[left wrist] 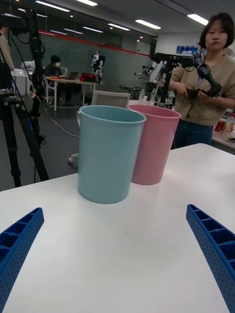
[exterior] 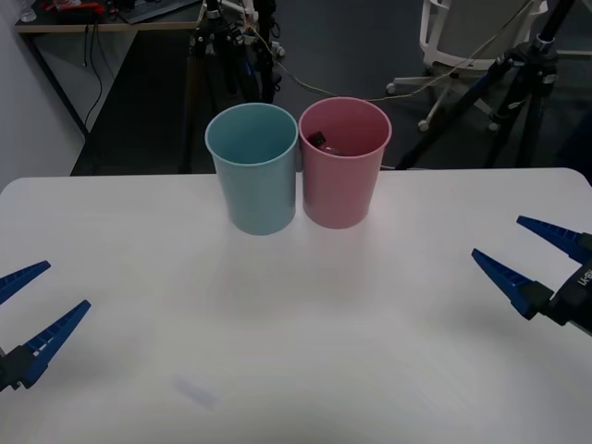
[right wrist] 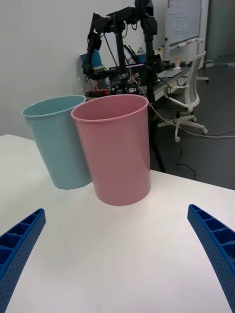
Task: Grasp the object on the table and drop it into the matching bin: aluminum can to the light blue bin, PET bottle to the pink bin.
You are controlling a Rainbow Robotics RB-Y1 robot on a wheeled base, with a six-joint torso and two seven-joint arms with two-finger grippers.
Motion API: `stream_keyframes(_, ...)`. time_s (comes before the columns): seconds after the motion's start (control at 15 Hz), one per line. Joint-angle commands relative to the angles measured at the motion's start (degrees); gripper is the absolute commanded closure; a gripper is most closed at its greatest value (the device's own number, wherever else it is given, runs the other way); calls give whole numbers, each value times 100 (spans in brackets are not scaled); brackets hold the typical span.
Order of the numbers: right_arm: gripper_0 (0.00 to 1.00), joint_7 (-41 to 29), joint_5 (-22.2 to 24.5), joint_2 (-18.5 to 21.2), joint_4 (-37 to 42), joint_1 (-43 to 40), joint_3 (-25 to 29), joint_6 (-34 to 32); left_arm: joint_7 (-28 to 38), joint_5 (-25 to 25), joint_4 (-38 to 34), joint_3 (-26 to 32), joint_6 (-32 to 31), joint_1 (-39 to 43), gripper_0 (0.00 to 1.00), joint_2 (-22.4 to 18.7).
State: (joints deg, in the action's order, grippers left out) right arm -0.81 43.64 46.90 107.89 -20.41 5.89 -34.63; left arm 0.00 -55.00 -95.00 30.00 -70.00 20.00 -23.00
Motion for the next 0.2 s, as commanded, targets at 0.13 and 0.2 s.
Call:
stream_keyframes(0.13, 0, -16, 66, -6, 22, -7, -9, -26, 0, 0, 0, 0, 0, 0, 0, 0)
stream_keyframes(0.2, 0, -16, 66, -6, 22, -7, -9, -26, 0, 0, 0, 0, 0, 0, 0, 0)
